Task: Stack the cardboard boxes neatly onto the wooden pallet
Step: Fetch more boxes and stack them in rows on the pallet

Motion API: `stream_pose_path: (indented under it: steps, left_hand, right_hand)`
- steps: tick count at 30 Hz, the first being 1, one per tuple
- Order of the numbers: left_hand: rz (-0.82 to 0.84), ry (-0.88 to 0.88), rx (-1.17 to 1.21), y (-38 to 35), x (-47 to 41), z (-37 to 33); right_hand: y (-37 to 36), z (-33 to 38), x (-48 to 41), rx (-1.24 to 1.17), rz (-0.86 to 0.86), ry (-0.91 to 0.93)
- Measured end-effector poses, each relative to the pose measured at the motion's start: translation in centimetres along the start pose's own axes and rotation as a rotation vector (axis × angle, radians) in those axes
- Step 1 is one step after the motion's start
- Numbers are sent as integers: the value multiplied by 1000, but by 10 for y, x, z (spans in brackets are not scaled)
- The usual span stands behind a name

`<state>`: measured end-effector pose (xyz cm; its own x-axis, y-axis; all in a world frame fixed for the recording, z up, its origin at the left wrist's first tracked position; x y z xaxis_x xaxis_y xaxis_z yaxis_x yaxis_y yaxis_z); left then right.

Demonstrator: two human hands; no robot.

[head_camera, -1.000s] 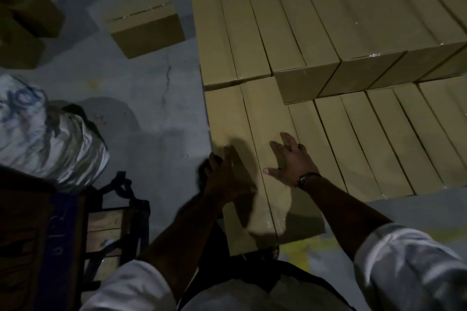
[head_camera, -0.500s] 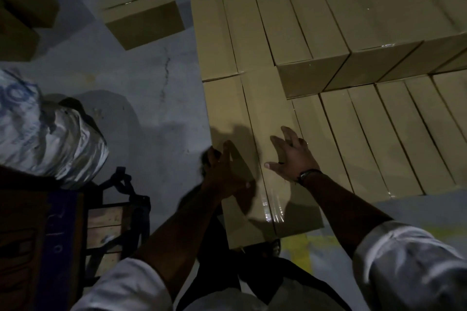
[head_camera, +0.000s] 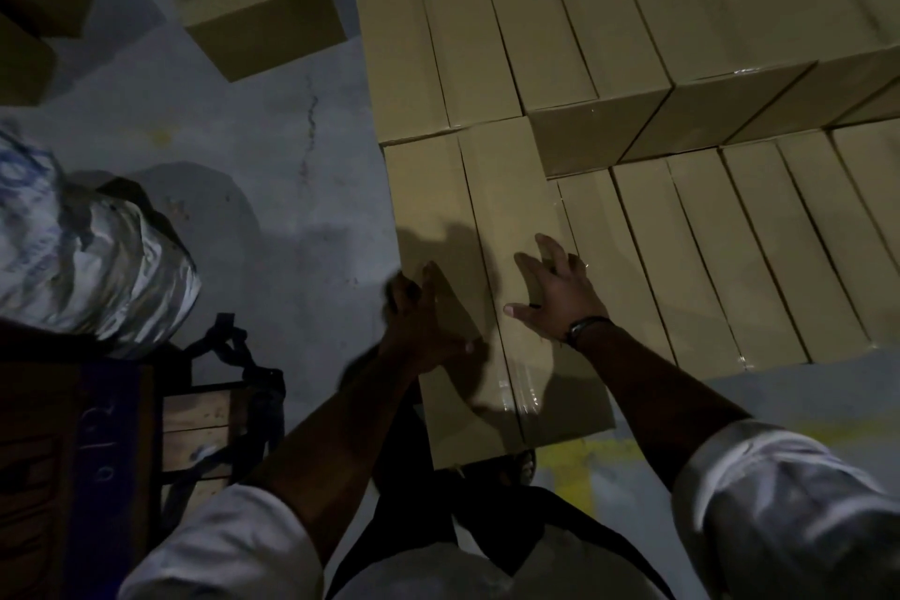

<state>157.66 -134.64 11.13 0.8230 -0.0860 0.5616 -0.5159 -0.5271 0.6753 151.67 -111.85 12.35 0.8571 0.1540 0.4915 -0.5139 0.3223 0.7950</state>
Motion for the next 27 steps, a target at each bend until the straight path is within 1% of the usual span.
stream_pose_path:
  steps: [4, 7, 9, 10, 12, 15, 17, 19, 20, 23, 25, 27]
  left_hand:
    - [12, -7, -28, -2, 18, -8]
    - [73, 25, -86, -14, 36, -11]
    - [107, 12, -149, -27, 46, -10]
    - [109, 14, -145, -33, 54, -10]
    - [68, 38, -95, -42, 70, -11]
    - [6, 64, -100, -55, 93, -13]
    - [23, 32, -151, -65, 106, -15]
    - [96, -42, -256, -75, 115, -17]
    - [120, -50, -263, -80, 118, -16]
    - [128, -6, -152, -91, 121, -11]
    - [132, -4, -129, -94, 124, -9]
    - [122, -21, -116, -94, 126, -8]
  right_hand:
    - [-1, -3, 18, 27, 38, -7]
    - [-6, -12, 43, 57, 61, 0]
    - [-11, -20, 62, 89, 67, 9]
    - [-15, -24, 72, 105, 74, 19]
    - [-23, -30, 90, 126, 87, 43]
    - [-35, -37, 116, 139, 100, 59]
    - [-43, -41, 133, 179, 113, 60]
    - [-49, -44, 146, 213, 130, 64]
    - [-50, -44, 150, 222, 140, 66]
    - [-53, -46, 157, 202, 123, 57]
    - [-52, -49, 156, 152, 108, 2]
    - [-51, -51, 154, 142, 132, -45]
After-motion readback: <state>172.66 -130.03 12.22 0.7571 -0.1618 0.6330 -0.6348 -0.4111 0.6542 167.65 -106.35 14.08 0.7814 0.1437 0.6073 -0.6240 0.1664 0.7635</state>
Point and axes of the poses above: each hand's wrist, its own x-axis away from the middle knuckle, its own y-axis out of the back of the hand, z = x × y, the point moved 4 cm from there along -x, towards the middle knuckle, and after that the axes turned 6 degrees about -y, right-handed, at the moved point
